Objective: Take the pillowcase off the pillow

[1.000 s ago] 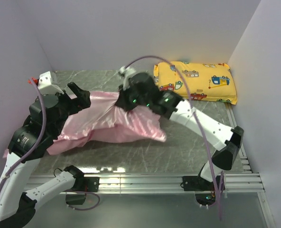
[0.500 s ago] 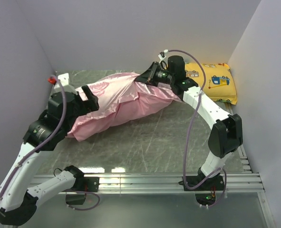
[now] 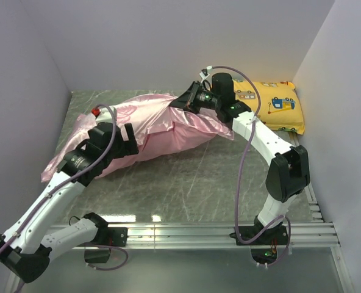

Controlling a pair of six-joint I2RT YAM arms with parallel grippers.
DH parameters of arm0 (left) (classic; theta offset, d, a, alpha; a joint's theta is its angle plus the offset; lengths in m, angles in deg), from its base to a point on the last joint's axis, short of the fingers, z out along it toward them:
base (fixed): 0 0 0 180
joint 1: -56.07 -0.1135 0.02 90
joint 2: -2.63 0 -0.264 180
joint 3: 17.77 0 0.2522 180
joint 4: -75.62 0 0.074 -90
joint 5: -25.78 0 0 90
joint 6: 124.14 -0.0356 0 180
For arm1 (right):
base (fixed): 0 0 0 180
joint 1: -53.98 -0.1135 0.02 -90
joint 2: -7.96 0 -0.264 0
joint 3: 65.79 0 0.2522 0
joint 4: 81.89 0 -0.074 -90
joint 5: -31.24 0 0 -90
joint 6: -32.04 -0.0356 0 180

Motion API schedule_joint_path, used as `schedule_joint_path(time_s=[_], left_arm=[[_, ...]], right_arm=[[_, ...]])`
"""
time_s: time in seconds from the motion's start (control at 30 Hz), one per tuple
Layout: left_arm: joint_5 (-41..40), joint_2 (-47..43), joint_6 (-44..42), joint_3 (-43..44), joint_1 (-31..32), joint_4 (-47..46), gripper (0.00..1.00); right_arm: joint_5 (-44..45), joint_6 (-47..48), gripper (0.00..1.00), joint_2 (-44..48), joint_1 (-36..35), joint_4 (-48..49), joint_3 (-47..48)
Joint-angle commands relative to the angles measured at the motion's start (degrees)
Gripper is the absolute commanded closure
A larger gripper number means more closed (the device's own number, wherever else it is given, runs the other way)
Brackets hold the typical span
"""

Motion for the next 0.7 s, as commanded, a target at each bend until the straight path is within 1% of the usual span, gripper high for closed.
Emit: schedule_joint_path(time_s=[0.0,0.13,0.27,0.33,0.37,0.4,0.47,0.5,0.53,0.63,0.67], left_arm=[[-0.16,1.22,0.95,-1.08,0.24,-3.69,0.01],[0.46,2.71,0.51,-2.49,0.94,-5.45,0.01],[-2.52,5.96,1.12,-2.93,1.39,-6.94,0.01],[-6.2,8.59,1.99,-2.23,1.47,-7.12,0.11],[-7.35,9.21,2.26,-1.97,1.47,-7.21,0.2],[-8.66,9.92,2.35,-1.53,1.47,-7.38,0.4],[-9.64,10.19,2.44,-0.48,1.56,-6.95,0.66],[-9.91,9.93,2.44,0.84,1.47,-6.51,0.96],[-10.17,9.49,2.09,1.46,1.73,-5.55,1.0],[-10.43,6.94,1.21,5.14,3.48,-2.3,1.0],[-10.0,5.89,1.03,8.55,4.36,-0.72,1.0]], right_arm=[[-0.69,-1.2,1.0,5.48,0.07,7.63,1.64],[-0.42,-0.14,1.0,6.01,-0.19,6.57,1.81],[0.63,1.0,1.0,6.54,-0.8,5.87,1.55],[0.8,1.61,1.0,7.15,-1.24,5.52,1.03],[0.98,1.79,1.0,7.41,-1.33,5.6,0.59],[1.16,1.97,1.0,8.11,-1.42,5.52,-0.02],[1.51,2.58,1.0,8.99,-1.68,5.17,-0.82],[1.94,3.37,1.0,10.04,-1.6,4.73,-1.52],[2.21,3.9,1.0,10.66,-1.68,4.38,-1.96],[4.49,7.23,1.0,13.3,-1.95,2.0,-3.37],[5.63,9.94,1.0,14.09,-2.12,-1.22,-3.63]])
